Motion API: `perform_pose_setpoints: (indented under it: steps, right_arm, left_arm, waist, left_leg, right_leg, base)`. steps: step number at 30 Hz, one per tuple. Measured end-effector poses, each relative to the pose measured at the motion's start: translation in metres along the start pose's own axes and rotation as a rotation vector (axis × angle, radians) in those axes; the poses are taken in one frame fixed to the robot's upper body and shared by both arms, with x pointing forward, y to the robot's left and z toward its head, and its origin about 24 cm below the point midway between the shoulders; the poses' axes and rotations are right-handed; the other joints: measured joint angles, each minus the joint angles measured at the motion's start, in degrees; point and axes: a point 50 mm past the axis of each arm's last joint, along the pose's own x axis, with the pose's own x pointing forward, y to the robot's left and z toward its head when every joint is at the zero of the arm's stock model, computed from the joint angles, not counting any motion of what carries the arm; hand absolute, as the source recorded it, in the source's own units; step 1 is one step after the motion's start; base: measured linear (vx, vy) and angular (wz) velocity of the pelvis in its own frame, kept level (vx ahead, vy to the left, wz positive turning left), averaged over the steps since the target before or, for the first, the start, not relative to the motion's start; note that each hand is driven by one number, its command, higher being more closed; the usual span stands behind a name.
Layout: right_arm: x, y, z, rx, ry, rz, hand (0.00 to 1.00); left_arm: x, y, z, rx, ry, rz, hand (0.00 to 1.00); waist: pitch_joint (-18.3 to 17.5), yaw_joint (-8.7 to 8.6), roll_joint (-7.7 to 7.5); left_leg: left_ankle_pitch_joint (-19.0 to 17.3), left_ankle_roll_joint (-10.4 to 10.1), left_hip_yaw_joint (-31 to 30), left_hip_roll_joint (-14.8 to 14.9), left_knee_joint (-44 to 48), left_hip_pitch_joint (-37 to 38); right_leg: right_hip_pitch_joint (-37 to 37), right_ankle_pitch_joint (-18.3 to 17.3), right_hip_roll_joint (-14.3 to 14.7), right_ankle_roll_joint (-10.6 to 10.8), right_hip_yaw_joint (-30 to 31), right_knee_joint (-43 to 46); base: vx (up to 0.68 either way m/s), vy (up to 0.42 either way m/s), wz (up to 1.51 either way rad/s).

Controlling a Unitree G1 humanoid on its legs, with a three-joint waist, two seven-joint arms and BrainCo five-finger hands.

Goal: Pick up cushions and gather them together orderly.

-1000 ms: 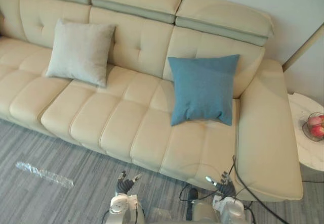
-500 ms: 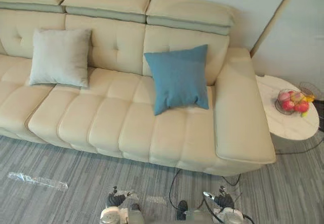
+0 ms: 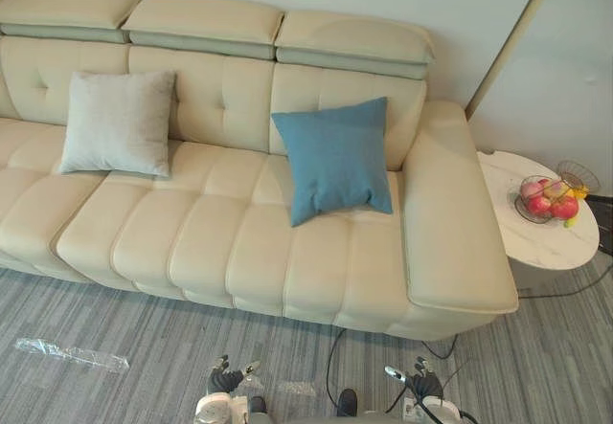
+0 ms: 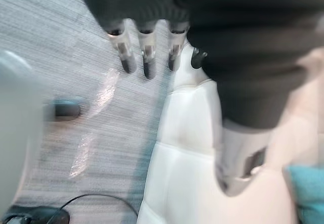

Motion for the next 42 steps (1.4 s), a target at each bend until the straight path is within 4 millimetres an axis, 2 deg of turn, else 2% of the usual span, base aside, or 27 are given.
perform_pose_setpoints:
  steps: [2, 4, 7, 9, 11, 14, 16, 18, 19, 20, 21, 23, 24, 26, 27, 29, 31, 32, 33, 34, 35, 36, 37, 38, 39, 40, 42]
  right_arm:
    - [0.001, -0.001, 0.002, 0.007, -0.006, -0.004, 0.00]
    - [0.002, -0.002, 0.005, 0.014, -0.011, -0.008, 0.00]
    - [0.004, 0.000, 0.010, 0.014, -0.023, -0.003, 0.00]
    - [0.005, 0.000, 0.013, 0.015, -0.033, -0.004, 0.00]
    - [0.004, 0.002, 0.012, 0.026, -0.028, -0.004, 0.00]
    - [0.006, 0.000, 0.015, 0.024, -0.037, -0.008, 0.00]
    - [0.010, 0.004, 0.031, 0.029, -0.081, 0.002, 0.00]
    - [0.015, 0.013, 0.054, 0.028, -0.137, 0.023, 0.00]
    - [0.017, 0.017, 0.064, 0.023, -0.161, 0.035, 0.00]
    - [0.019, 0.024, 0.078, 0.009, -0.199, 0.049, 0.00]
    - [0.019, 0.027, 0.089, 0.011, -0.231, 0.056, 0.00]
    - [0.019, 0.026, 0.088, 0.013, -0.232, 0.049, 0.00]
    - [0.018, 0.026, 0.086, 0.014, -0.229, 0.049, 0.00]
    - [0.018, 0.026, 0.085, 0.009, -0.226, 0.051, 0.00]
    - [0.018, 0.027, 0.083, 0.003, -0.220, 0.055, 0.00]
    - [0.018, 0.034, 0.094, -0.022, -0.253, 0.079, 0.00]
    - [0.019, 0.038, 0.106, -0.049, -0.293, 0.092, 0.00]
    - [0.019, 0.039, 0.113, -0.059, -0.313, 0.092, 0.00]
    - [0.019, 0.042, 0.119, -0.061, -0.331, 0.096, 0.00]
    - [0.019, 0.042, 0.122, -0.064, -0.337, 0.092, 0.00]
    - [0.020, 0.043, 0.124, -0.067, -0.338, 0.093, 0.00]
    - [0.020, 0.044, 0.128, -0.068, -0.350, 0.096, 0.00]
    - [0.019, 0.045, 0.133, -0.071, -0.370, 0.099, 0.00]
    - [0.019, 0.040, 0.132, -0.072, -0.382, 0.084, 0.00]
    - [0.020, 0.029, 0.127, -0.078, -0.373, 0.056, 0.00]
    - [0.021, 0.024, 0.121, -0.066, -0.350, 0.034, 0.00]
    - [0.021, 0.018, 0.107, -0.046, -0.310, 0.014, 0.00]
  left_arm:
    - [0.000, 0.000, 0.001, 0.000, -0.001, -0.002, 0.00]
    - [0.001, -0.002, 0.003, -0.003, -0.009, -0.005, 0.00]
    - [0.002, -0.001, 0.005, -0.007, -0.016, 0.000, 0.00]
    - [0.001, -0.001, 0.004, -0.013, -0.012, 0.003, 0.00]
    - [0.004, 0.000, 0.010, -0.008, -0.029, 0.003, 0.00]
    - [0.004, -0.001, 0.012, -0.002, -0.033, -0.002, 0.00]
    - [0.005, -0.001, 0.015, 0.003, -0.043, -0.004, 0.00]
    - [0.009, -0.009, 0.032, 0.027, -0.089, -0.029, 0.00]
    - [0.011, -0.011, 0.041, 0.034, -0.114, -0.036, 0.00]
    - [0.014, -0.018, 0.057, 0.037, -0.157, -0.053, 0.00]
    - [0.015, -0.023, 0.071, 0.043, -0.200, -0.064, 0.00]
    - [0.015, -0.026, 0.085, 0.051, -0.256, -0.077, 0.00]
    - [0.014, -0.026, 0.085, 0.051, -0.260, -0.079, 0.00]
    - [0.013, -0.026, 0.085, 0.046, -0.269, -0.079, 0.00]
    - [0.013, -0.022, 0.083, 0.046, -0.266, -0.070, 0.00]
    - [0.013, -0.015, 0.080, 0.014, -0.256, -0.044, 0.00]
    - [0.013, -0.015, 0.074, 0.007, -0.232, -0.045, 0.00]
    - [0.011, -0.017, 0.069, 0.003, -0.220, -0.051, 0.00]
    - [0.011, -0.018, 0.068, 0.014, -0.220, -0.056, 0.00]
    - [0.011, -0.021, 0.072, 0.032, -0.230, -0.070, 0.00]
    - [0.012, -0.021, 0.077, 0.040, -0.242, -0.072, 0.00]
    - [0.012, -0.022, 0.077, 0.044, -0.242, -0.076, 0.00]
    - [0.012, -0.023, 0.076, 0.043, -0.238, -0.078, 0.00]
    - [0.010, -0.027, 0.071, 0.044, -0.225, -0.090, 0.00]
    - [0.008, -0.033, 0.067, 0.036, -0.217, -0.106, 0.00]
    - [0.008, -0.033, 0.068, 0.033, -0.216, -0.108, 0.00]
    - [0.009, -0.030, 0.068, 0.033, -0.223, -0.103, 0.00]
  waist:
    - [0.94, 0.03, 0.15]
    - [1.92, 0.18, 0.90]
    - [2.23, 0.83, 0.91]
    - [2.19, 1.67, 1.33]
    - [2.82, 1.43, 0.34]
    - [2.89, 1.49, -0.13]
    - [3.34, 1.43, -0.03]
    - [5.32, 1.44, -0.36]
    - [6.07, 1.42, -0.33]
    - [6.95, 1.76, 0.36]
    - [7.95, 1.49, 0.81]
    - [9.28, 1.36, 0.67]
    - [9.36, 1.49, 0.54]
    - [9.13, 1.71, 0.08]
    - [8.67, 2.65, -0.73]
    - [7.84, 3.93, -2.00]
    - [7.07, 5.72, -1.95]
    - [6.42, 7.16, -1.62]
    - [6.23, 7.32, -2.04]
    - [6.21, 7.16, -2.89]
    - [6.66, 7.35, -2.85]
    - [7.07, 7.34, -2.26]
    - [8.96, 7.45, -0.51]
    - [9.26, 7.08, 0.75]
    - [8.34, 6.29, 3.77]
    - [8.72, 5.88, 3.82]
    - [9.31, 5.12, 2.42]
  left_leg:
    - [-1.18, 0.18, -0.09, -0.03, 2.14, -0.40]
    - [-3.85, -0.08, -0.78, 0.19, 7.42, -2.60]
    - [-5.57, -0.61, -8.81, -0.88, 12.59, -5.55]
    - [-8.43, -1.06, -11.77, -0.62, 13.22, -5.65]
    - [-9.41, -0.50, -11.66, -1.48, 14.67, -6.11]
    - [-12.04, 0.42, -9.25, -3.05, 16.19, -6.53]
    - [-13.50, 2.37, -6.50, -4.48, 19.10, -8.69]
    - [-14.58, 4.10, -0.86, -5.17, 22.60, -12.07]
    - [-14.66, 4.61, 0.66, -5.42, 23.82, -13.71]
    - [-13.61, 6.44, 3.05, -4.20, 23.28, -15.52]
    - [-12.97, 7.43, 4.87, -3.95, 22.21, -15.91]
    - [-12.00, 8.66, 6.84, -4.41, 21.62, -14.74]
    - [-11.92, 8.90, 7.65, -4.71, 21.71, -13.99]
    - [-11.76, 9.24, 9.04, -4.98, 21.43, -13.32]
    - [-11.84, 9.37, 10.95, -4.94, 21.53, -13.62]
    - [-11.84, 9.27, 14.35, -4.24, 23.13, -15.40]
    - [-8.46, 9.76, 13.04, -2.97, 24.04, -18.43]
    - [-7.36, 9.37, 13.40, -1.20, 22.34, -18.92]
    - [-7.12, 9.20, 14.49, -1.20, 21.65, -18.92]
    - [-7.13, 9.24, 15.97, -1.38, 21.57, -18.91]
    - [-7.12, 9.22, 16.32, -0.96, 22.44, -18.86]
    - [-7.12, 9.22, 16.58, 0.01, 24.58, -18.87]
    - [-7.36, 9.25, 15.89, 2.04, 31.76, -19.62]
    - [-9.39, 4.79, 12.80, 1.77, 30.09, -19.87]
    - [-7.07, 6.08, 9.37, 2.44, 26.37, -19.81]
    - [-5.65, 5.16, 8.99, 2.47, 26.11, -18.77]
    - [-0.28, 1.99, 4.97, -0.43, 21.81, -18.34]
  right_leg:
    - [0.04, -0.80, -0.25, 0.21, -0.01, 1.20]
    - [-0.85, -2.01, -0.39, 0.30, 0.24, 3.66]
    - [-3.28, -2.54, -0.40, 0.56, 2.72, 5.18]
    - [-4.99, -2.65, 0.59, 0.88, 5.13, 6.02]
    - [-6.09, -2.24, 0.09, 1.33, 6.67, 7.14]
    - [-8.61, -1.77, -0.39, 2.76, 11.57, 7.15]
    - [-11.82, 0.21, -0.22, 4.21, 17.15, 6.95]
    - [-15.71, 4.73, -0.31, 5.21, 22.97, 5.82]
    - [-17.09, 8.16, -0.54, 4.84, 23.38, 4.04]
    - [-18.28, 12.13, -0.47, 3.22, 20.93, 1.17]
    - [-21.04, 4.32, -0.70, 1.97, 14.17, 11.49]
    - [-21.32, -8.11, -2.03, 0.16, 7.70, 27.90]
    - [-19.45, -12.23, -2.63, -0.04, 5.39, 33.25]
    - [-15.43, -16.67, -2.73, 1.33, 2.67, 37.19]
    - [-13.86, -18.00, -3.27, 2.23, 1.31, 39.19]
    - [-14.15, -18.67, -3.43, 3.76, 0.98, 35.77]
    - [-11.01, -15.26, 0.42, 2.83, 5.30, 20.86]
    - [-10.31, -15.96, 1.12, 2.25, 5.05, 22.41]
    - [-9.85, -16.19, 0.03, 2.24, 3.85, 26.24]
    - [-6.74, -16.20, -1.34, 2.26, 3.53, 23.92]
    - [-4.16, -15.95, -0.94, 2.00, 3.98, 18.32]
    - [-2.09, -15.32, -0.43, 1.04, 3.77, 15.36]
    - [2.80, -14.43, 0.53, 0.02, 3.96, 12.21]
    - [5.11, -14.40, 1.70, -0.11, 4.16, 10.85]
    - [5.40, -14.40, 3.43, -0.12, 4.36, 10.99]
    - [5.31, -14.86, 3.19, -0.02, 4.82, 11.35]
    - [2.42, -14.83, 1.37, -0.06, 4.88, 13.74]
  base:
    - [0.01, 0.012, 0.05]
    - [-0.02, 0.015, -0.02]
    - [-0.03, 0.009, -0.38]
    - [0.00, 0.035, -0.63]
    - [-0.03, 0.081, -0.34]
    - [-0.05, 0.147, -0.75]
    - [-0.02, 0.258, -1.34]
    - [-0.07, 0.260, -1.43]
    - [-0.14, 0.227, -1.37]
    - [-0.19, 0.223, -1.12]
    - [-0.16, 0.162, -0.88]
    - [-0.11, 0.149, -0.47]
    - [-0.09, 0.107, -0.30]
    - [-0.10, 0.035, -0.30]
    - [-0.10, -0.006, -0.60]
    - [-0.12, -0.020, -0.99]
    - [-0.16, -0.069, -1.28]
    - [-0.10, -0.114, -1.20]
    - [-0.07, -0.099, -1.05]
    - [-0.07, -0.064, -0.73]
    - [-0.10, -0.092, -0.76]
    - [-0.15, -0.134, -0.90]
    - [-0.20, -0.120, -0.75]
    - [-0.21, -0.095, -0.65]
    - [-0.19, -0.017, -0.32]
    - [-0.18, -0.026, -0.15]
    - [-0.22, -0.075, -0.02]
